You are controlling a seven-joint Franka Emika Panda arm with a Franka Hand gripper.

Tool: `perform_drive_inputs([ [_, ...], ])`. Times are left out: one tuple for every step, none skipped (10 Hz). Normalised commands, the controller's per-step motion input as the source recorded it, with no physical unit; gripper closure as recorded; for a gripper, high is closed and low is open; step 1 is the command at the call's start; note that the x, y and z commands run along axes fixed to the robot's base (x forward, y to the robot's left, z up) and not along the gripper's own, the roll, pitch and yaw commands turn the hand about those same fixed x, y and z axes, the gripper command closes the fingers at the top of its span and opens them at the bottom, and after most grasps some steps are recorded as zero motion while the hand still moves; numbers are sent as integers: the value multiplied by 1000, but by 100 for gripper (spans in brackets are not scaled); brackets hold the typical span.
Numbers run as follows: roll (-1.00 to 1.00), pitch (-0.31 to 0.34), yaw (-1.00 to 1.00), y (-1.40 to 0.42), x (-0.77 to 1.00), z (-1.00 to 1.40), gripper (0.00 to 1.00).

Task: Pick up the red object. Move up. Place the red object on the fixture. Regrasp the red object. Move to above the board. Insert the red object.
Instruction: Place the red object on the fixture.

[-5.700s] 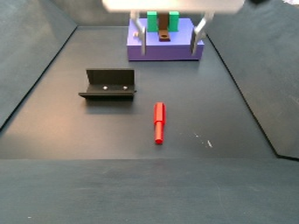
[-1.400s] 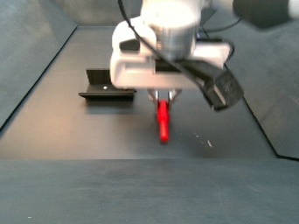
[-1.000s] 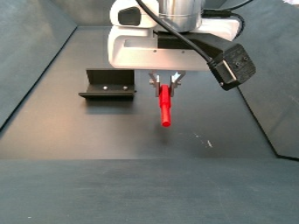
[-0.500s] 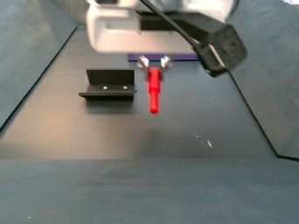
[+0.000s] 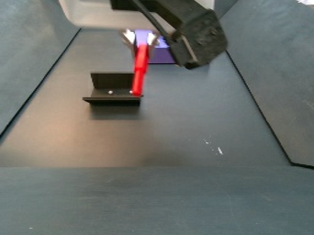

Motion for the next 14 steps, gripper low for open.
perform_drive_inputs([
  [-811,0,-183,-326,534,186,100],
  [-706,0,-117,-334,677,9,100],
  [-597,231,-6,-271,986,-29,100],
  [-494,229,0,-243,1000,0,100],
  [-466,226,0,-226,997,0,100],
  [-409,234,49,-234,966,-29,100],
  [-349,123,137,-317,834,-220,100],
  [-326,0,160,-323,643,-440,100],
  [-314,0,151,-266,563,-537,100],
  [-294,-51,114,-220,449,-594,100],
  [-257,-63,80,-157,383,-549,100],
  [-29,0,29,-86,480,-363,100],
  [114,57,0,0,623,-249,100],
  [286,0,46,0,203,-286,100],
])
